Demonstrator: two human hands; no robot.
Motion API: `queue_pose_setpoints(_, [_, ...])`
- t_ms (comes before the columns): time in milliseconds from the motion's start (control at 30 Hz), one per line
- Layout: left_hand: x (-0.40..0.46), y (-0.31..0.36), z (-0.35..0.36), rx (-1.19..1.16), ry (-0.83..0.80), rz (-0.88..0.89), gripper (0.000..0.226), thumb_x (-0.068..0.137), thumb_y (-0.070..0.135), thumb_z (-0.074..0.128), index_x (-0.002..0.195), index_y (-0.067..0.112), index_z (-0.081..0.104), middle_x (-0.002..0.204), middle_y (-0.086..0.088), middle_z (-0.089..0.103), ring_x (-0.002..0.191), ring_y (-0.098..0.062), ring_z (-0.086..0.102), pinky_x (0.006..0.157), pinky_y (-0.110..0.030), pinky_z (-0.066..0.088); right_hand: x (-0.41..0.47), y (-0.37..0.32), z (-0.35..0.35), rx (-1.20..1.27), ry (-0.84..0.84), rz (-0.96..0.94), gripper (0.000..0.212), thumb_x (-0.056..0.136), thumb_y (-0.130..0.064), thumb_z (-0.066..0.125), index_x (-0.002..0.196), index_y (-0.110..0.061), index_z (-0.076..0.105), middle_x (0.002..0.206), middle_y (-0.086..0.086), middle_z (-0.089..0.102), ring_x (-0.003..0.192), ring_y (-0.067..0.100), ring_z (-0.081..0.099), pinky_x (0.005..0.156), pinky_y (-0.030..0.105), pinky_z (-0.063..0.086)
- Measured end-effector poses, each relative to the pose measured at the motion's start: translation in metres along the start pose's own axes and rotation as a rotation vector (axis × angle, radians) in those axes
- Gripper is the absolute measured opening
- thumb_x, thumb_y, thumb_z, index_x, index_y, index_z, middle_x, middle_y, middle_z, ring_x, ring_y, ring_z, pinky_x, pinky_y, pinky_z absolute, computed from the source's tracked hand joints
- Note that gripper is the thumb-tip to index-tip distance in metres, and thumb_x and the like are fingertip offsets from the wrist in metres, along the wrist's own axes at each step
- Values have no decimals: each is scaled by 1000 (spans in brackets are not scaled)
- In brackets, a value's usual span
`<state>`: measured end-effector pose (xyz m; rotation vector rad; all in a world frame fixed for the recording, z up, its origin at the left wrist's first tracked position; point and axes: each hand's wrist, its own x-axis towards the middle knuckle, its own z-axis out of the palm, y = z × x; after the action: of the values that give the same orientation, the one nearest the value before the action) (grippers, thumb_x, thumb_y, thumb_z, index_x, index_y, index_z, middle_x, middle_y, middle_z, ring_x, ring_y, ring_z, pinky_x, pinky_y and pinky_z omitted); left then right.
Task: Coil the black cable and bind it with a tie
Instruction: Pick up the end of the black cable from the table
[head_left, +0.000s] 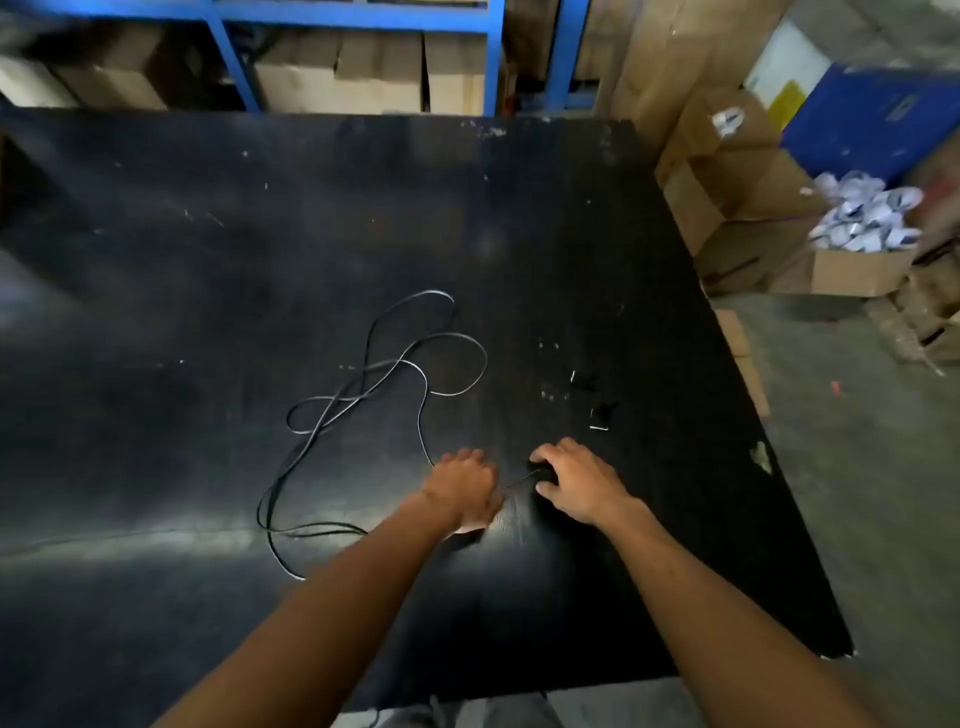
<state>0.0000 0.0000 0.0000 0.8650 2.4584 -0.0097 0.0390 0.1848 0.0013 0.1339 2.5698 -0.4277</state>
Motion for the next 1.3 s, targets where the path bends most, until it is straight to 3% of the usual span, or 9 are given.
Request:
queue_pose_setpoints(267, [14, 24, 14, -170, -23, -102, 48, 97, 35, 54, 137, 8, 48, 135, -17, 52, 127, -35, 49, 100, -43, 41, 18, 13, 20, -23, 135, -58, 18, 101, -31, 57, 112, -23, 70, 116, 4, 61, 113, 26, 59, 87, 38, 47])
queue_pose_setpoints(433, [21, 18, 7, -440, -121, -298, 49, 91, 56, 53, 112, 13, 64, 117, -14, 67, 110, -35, 61, 85, -40, 48, 14, 6, -2, 125, 256, -282, 15, 101, -24, 60, 107, -16, 71, 112, 3, 66, 99, 29, 64, 81, 33, 42])
queue_pose_setpoints(533, [27, 17, -9, -765, -83, -405, 62, 99, 55, 36, 104, 3, 70, 100, -22, 72, 96, -37, 67, 87, -43, 54, 18, 2, -19, 338, 426, -348, 15, 98, -14, 63, 110, -14, 71, 108, 5, 68, 95, 28, 68, 82, 39, 54])
queue_pose_setpoints(633, [32, 14, -39, -1255, 77, -478, 59, 102, 48, 35, 95, 2, 71, 77, -13, 68, 64, -26, 61, 69, -39, 57, 17, -4, -36, 684, 479, -165, 30, 98, -3, 60, 124, -15, 67, 116, 5, 68, 101, 16, 67, 83, 18, 53])
queue_pose_setpoints(800, [18, 5, -104, -1349, 390, -305, 46, 97, 54, 40, 97, 31, 79, 123, -1, 69, 115, -12, 60, 105, -32, 40, 2, -35, -51, 1079, 260, -127, 34, 93, -1, 65, 125, -14, 67, 124, -4, 70, 113, 3, 66, 99, 24, 51])
queue_pose_setpoints(900, [4, -3, -136, -1356, 497, -195, 46, 99, 53, 38, 112, 31, 77, 123, -2, 67, 115, -10, 59, 107, -32, 38, -9, -62, -67, 1111, 267, -202, 16, 98, -11, 65, 112, -8, 73, 105, -4, 75, 89, -16, 66, 81, 3, 47])
queue_pose_setpoints(1000, [-9, -15, -161, -1393, 534, -118, 45, 96, 60, 37, 111, 43, 75, 135, -6, 64, 124, -9, 55, 116, -35, 30, -15, -78, -78, 1165, 338, -249, 16, 100, -12, 62, 99, 2, 70, 82, 2, 69, 71, -4, 66, 75, 8, 49])
queue_pose_setpoints(1167, [-24, -24, -180, -1555, 483, -62, 44, 98, 60, 34, 112, 46, 73, 119, 19, 65, 121, -12, 55, 111, -37, 36, -32, -102, -92, 1298, 263, -280, 19, 103, -21, 60, 115, -8, 66, 89, 3, 63, 69, 9, 64, 73, 30, 63])
queue_pose_setpoints(1300, [-32, -20, -186, -1555, 448, 7, 46, 102, 55, 32, 119, 39, 71, 101, 27, 69, 100, 3, 60, 89, -17, 40, -45, -118, -102, 1204, 334, -285, 17, 101, -23, 62, 113, -13, 69, 80, -1, 63, 64, 8, 56, 58, 24, 56])
